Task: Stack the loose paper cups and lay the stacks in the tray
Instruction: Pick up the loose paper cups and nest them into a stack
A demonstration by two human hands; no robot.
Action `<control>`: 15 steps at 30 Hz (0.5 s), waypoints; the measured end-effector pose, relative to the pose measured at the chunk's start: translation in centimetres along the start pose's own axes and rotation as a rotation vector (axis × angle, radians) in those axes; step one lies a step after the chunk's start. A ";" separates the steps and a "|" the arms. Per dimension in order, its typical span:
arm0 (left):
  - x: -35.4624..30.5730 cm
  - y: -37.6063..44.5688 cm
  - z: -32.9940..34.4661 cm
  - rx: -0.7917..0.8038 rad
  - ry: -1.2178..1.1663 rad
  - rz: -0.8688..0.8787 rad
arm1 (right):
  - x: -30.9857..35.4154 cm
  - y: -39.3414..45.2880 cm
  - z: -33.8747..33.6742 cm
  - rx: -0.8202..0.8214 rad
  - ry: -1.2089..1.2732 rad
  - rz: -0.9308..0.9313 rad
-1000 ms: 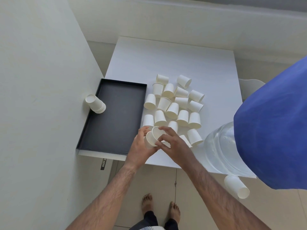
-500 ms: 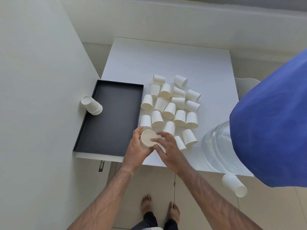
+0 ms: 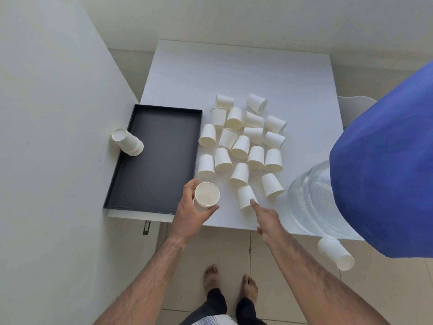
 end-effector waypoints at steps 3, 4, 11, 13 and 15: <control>-0.1 0.0 0.0 -0.001 0.001 0.006 | -0.2 0.4 1.1 0.011 0.023 0.098; -0.1 0.1 0.0 0.003 -0.002 0.005 | -0.2 0.5 1.4 0.013 0.035 0.111; 0.4 0.1 0.0 0.006 -0.013 -0.002 | 0.2 0.6 1.9 -0.053 0.270 0.086; 0.5 0.2 0.1 0.009 -0.008 0.002 | 0.9 -0.4 1.3 -0.062 0.260 0.029; 0.5 0.2 0.3 0.012 0.003 0.005 | 2.2 -1.8 0.6 -0.057 0.226 -0.076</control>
Point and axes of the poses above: each hand's wrist, its own y-axis towards the middle knuckle, its own z-axis out of the palm, x = y × z, the point moved 9 cm from there along y, towards the middle knuckle, and after that the axes turned 9 degrees about y, right-handed, at the moved point
